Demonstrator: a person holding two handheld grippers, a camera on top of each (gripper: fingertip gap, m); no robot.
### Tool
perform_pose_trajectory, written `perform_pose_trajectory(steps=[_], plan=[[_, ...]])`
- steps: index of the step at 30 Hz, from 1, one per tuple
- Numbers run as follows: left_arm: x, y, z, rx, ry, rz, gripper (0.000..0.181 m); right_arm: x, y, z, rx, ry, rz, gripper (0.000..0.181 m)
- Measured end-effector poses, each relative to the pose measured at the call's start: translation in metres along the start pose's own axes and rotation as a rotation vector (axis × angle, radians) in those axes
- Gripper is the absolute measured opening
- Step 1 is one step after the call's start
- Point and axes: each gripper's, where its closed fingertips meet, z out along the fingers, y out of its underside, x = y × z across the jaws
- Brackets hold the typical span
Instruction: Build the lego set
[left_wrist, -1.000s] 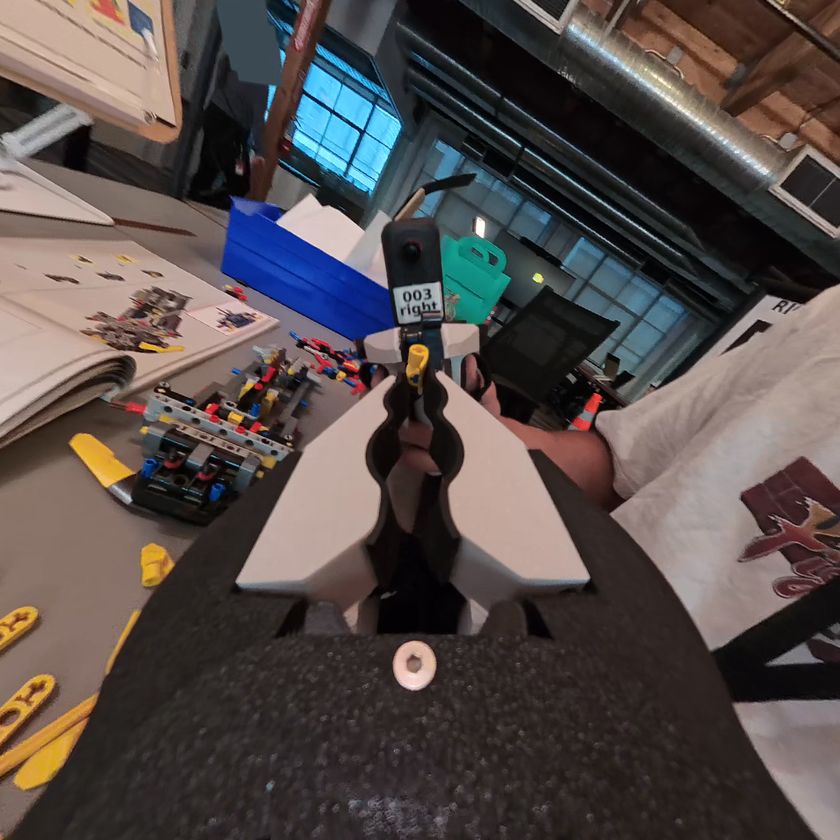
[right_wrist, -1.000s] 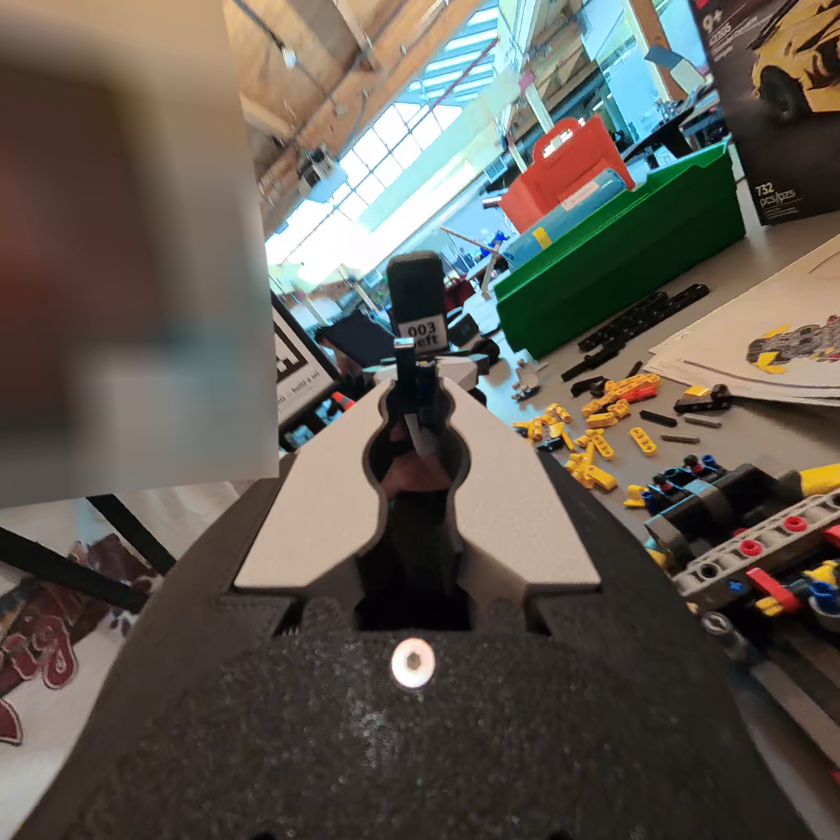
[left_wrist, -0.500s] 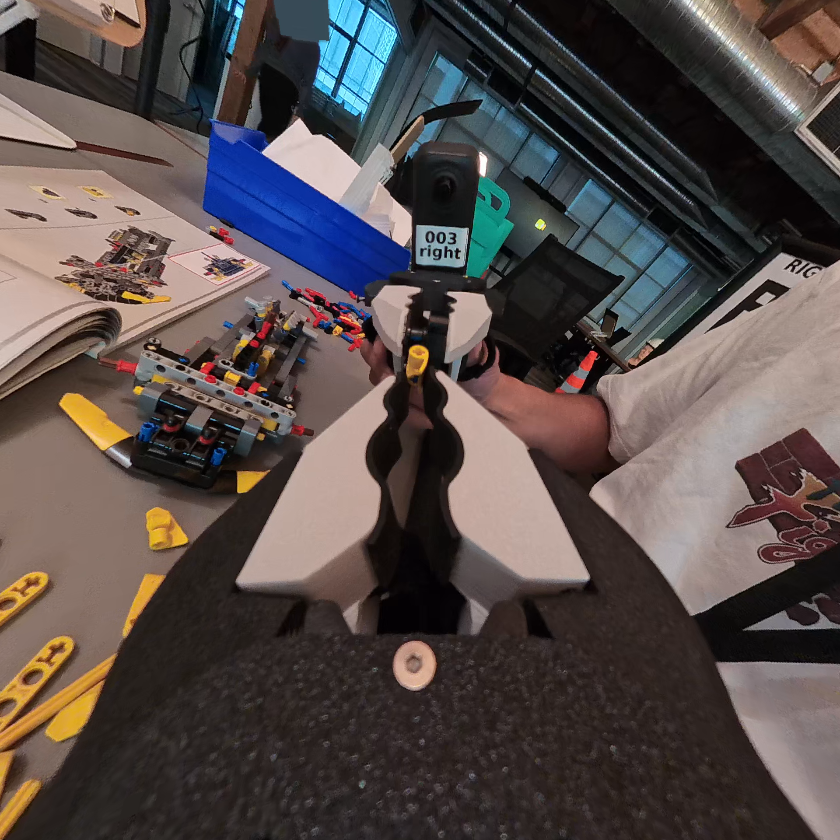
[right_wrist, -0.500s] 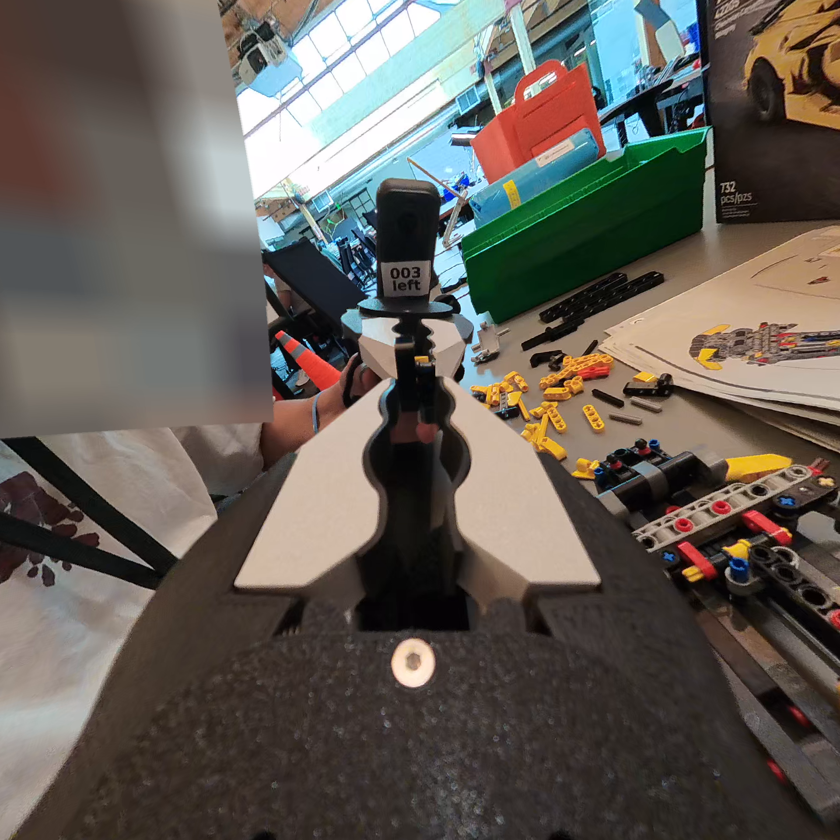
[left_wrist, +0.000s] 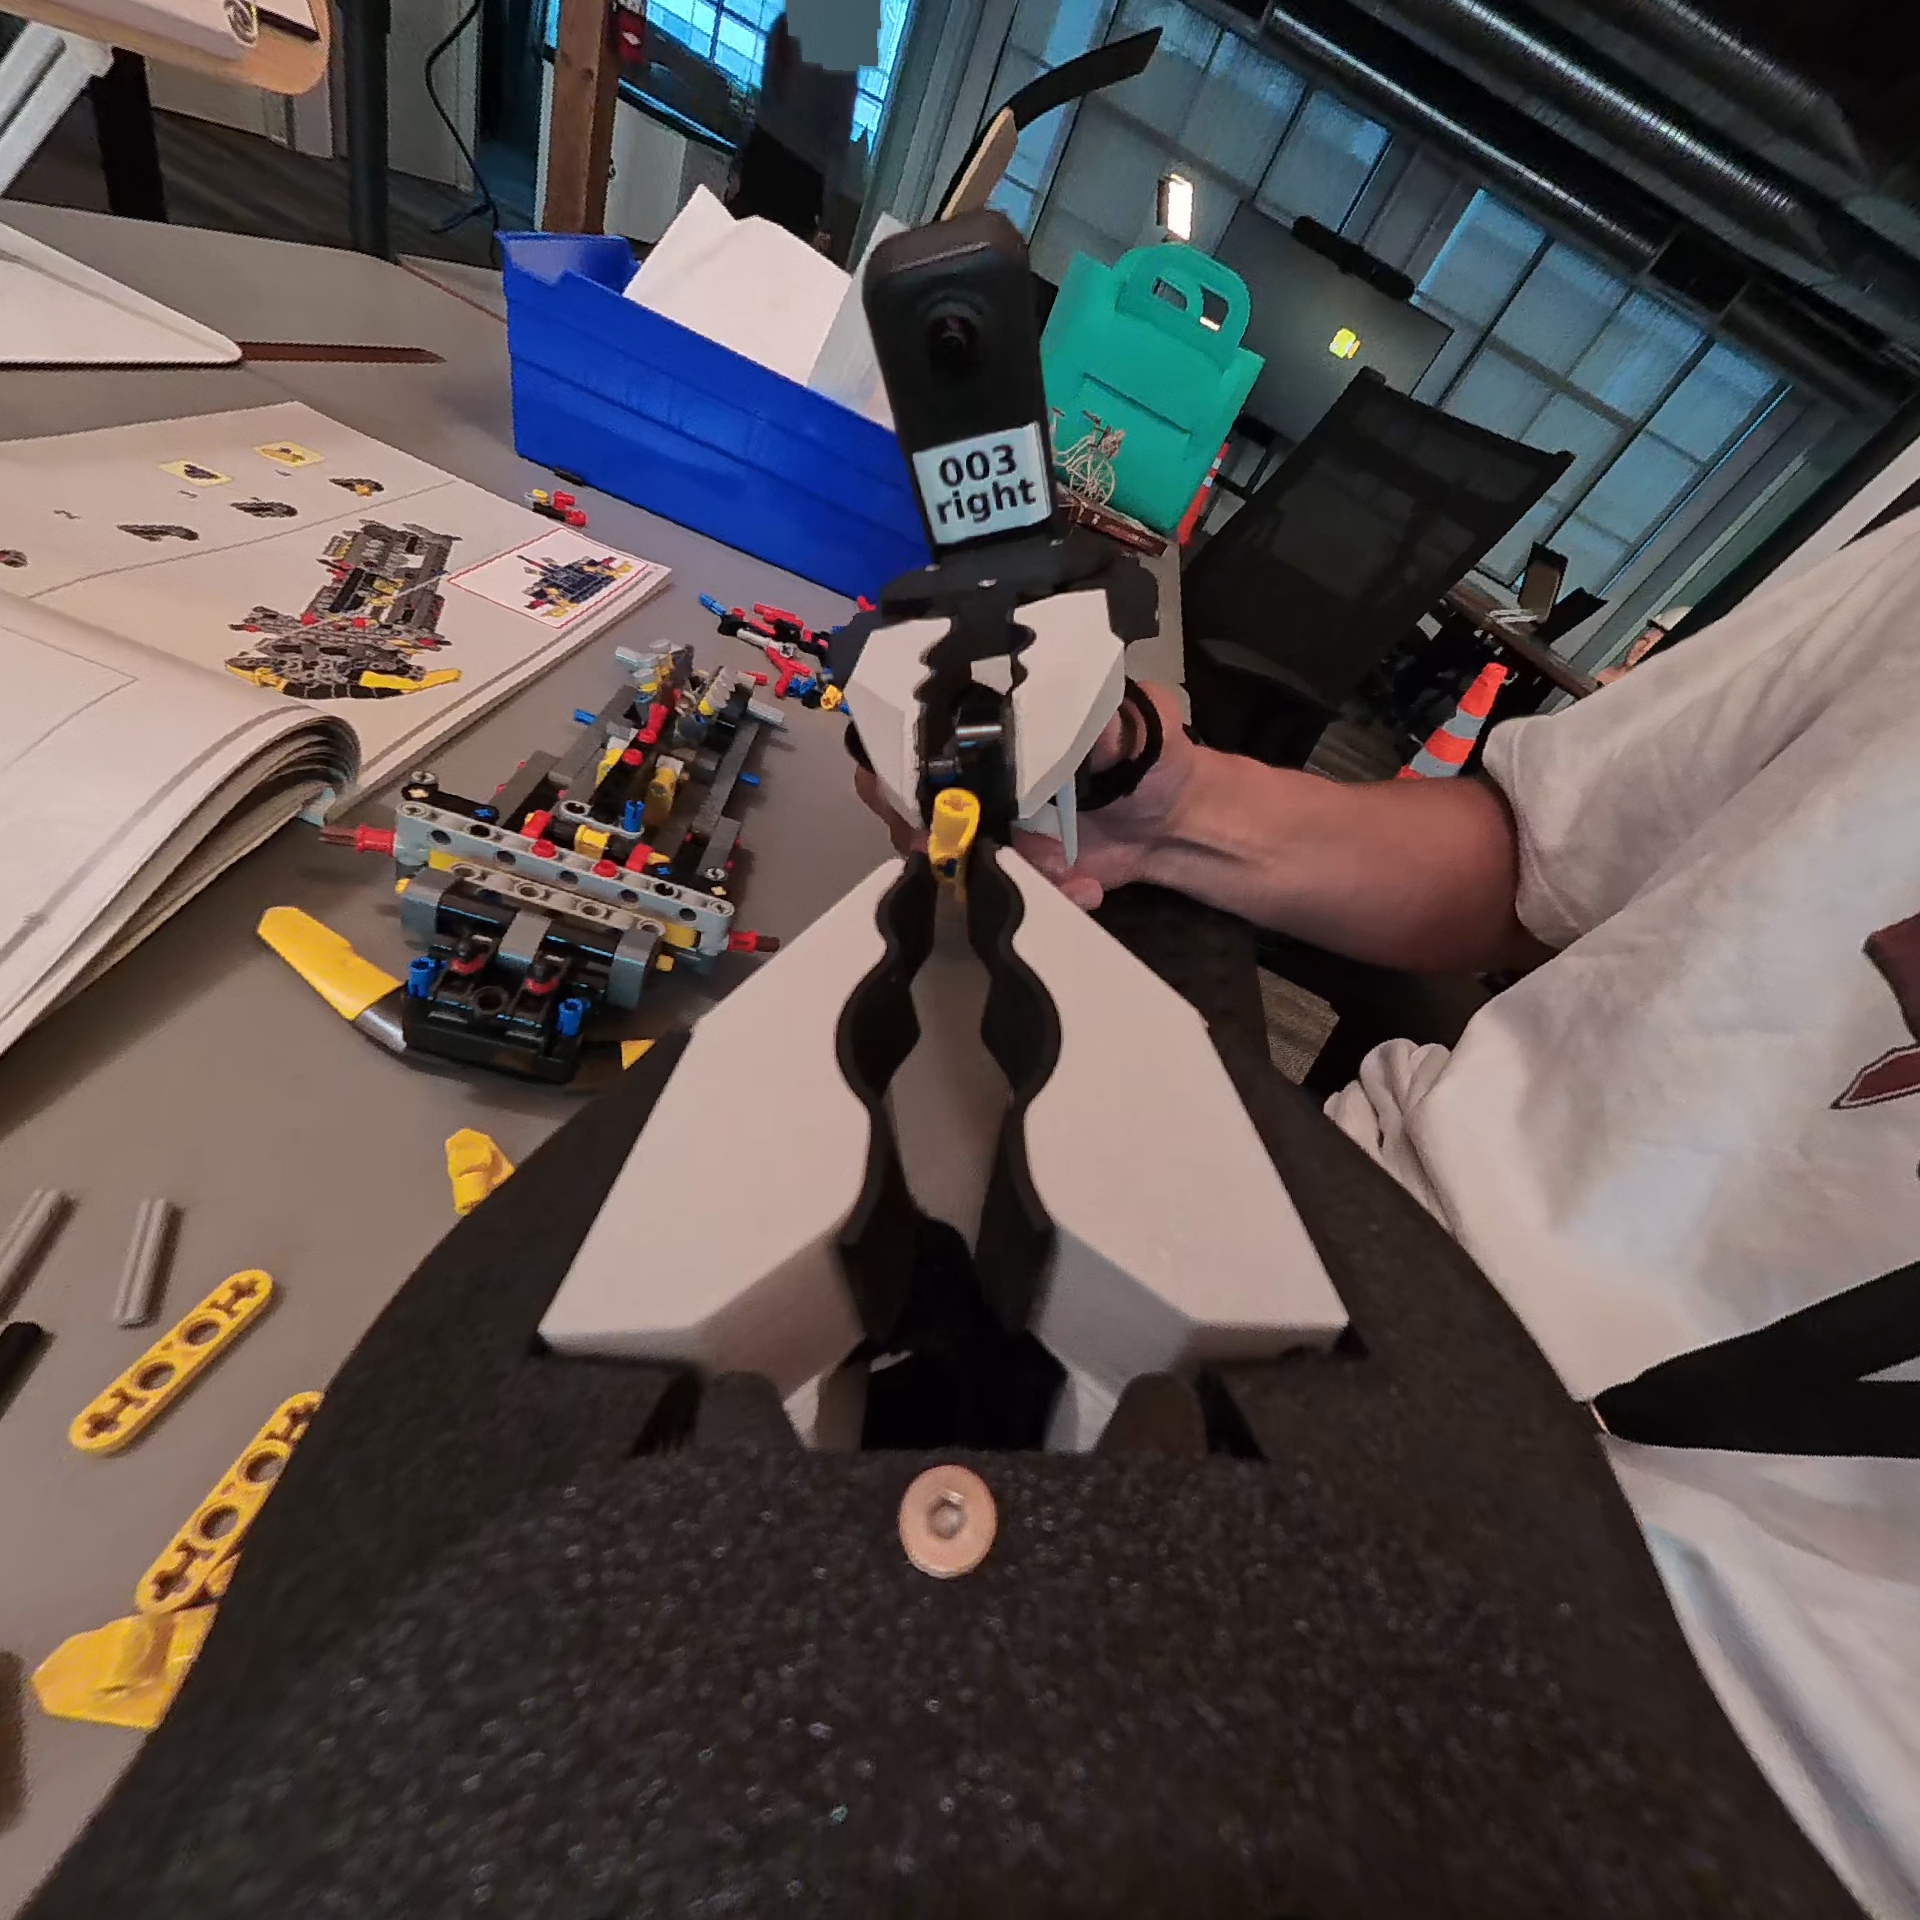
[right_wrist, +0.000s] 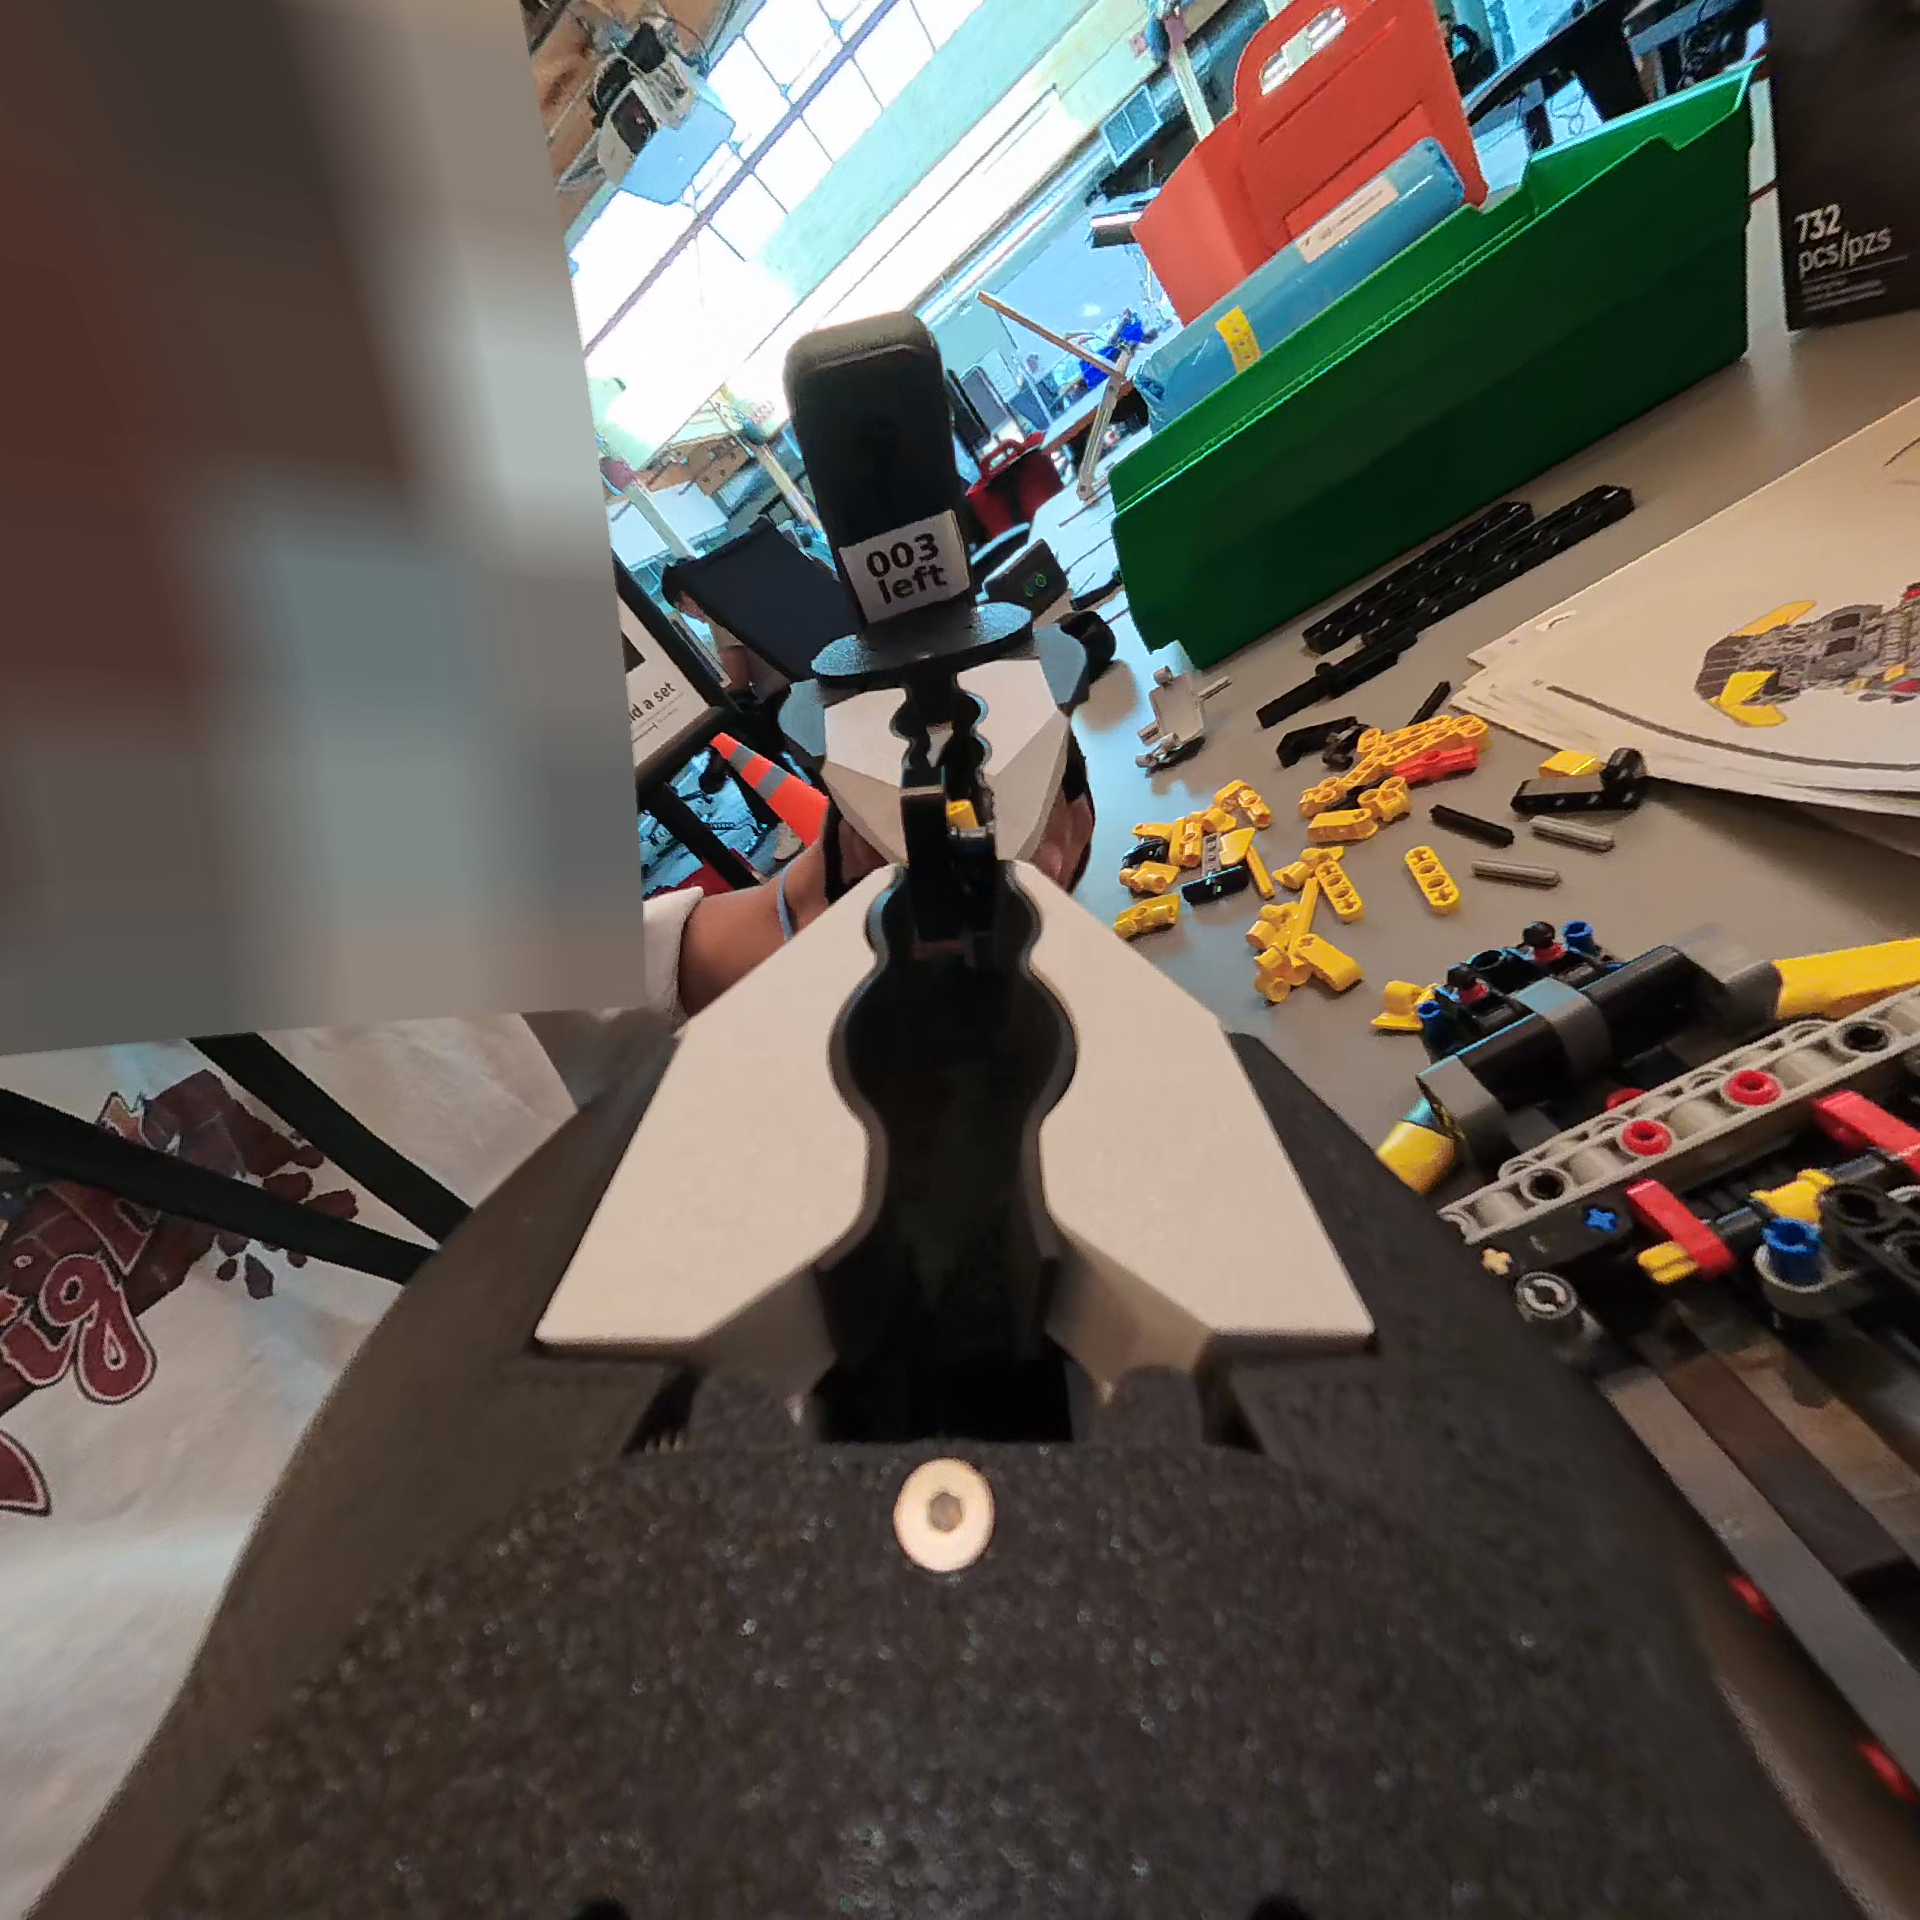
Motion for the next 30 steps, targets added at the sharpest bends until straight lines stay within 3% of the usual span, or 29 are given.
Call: perform_pose_trajectory(steps=[13, 23, 30], plan=[[0.002, -0.001, -0.001, 0.02, 0.032, -0.03, 0.005, -0.002, -0.001, 0.001, 0.026, -0.028, 0.025, 0.015], [0.005, 0.0, -0.001, 0.017, 0.122, -0.138, 0.005, -0.003, 0.002, 0.001, -0.001, 0.021, -0.119, 0.015], [0.004, 0.009, 0.004, -0.05, 0.057, -0.046, 0.006, 0.001, 0.016, -0.002, -0.099, 0.035, -0.115, 0.014]])
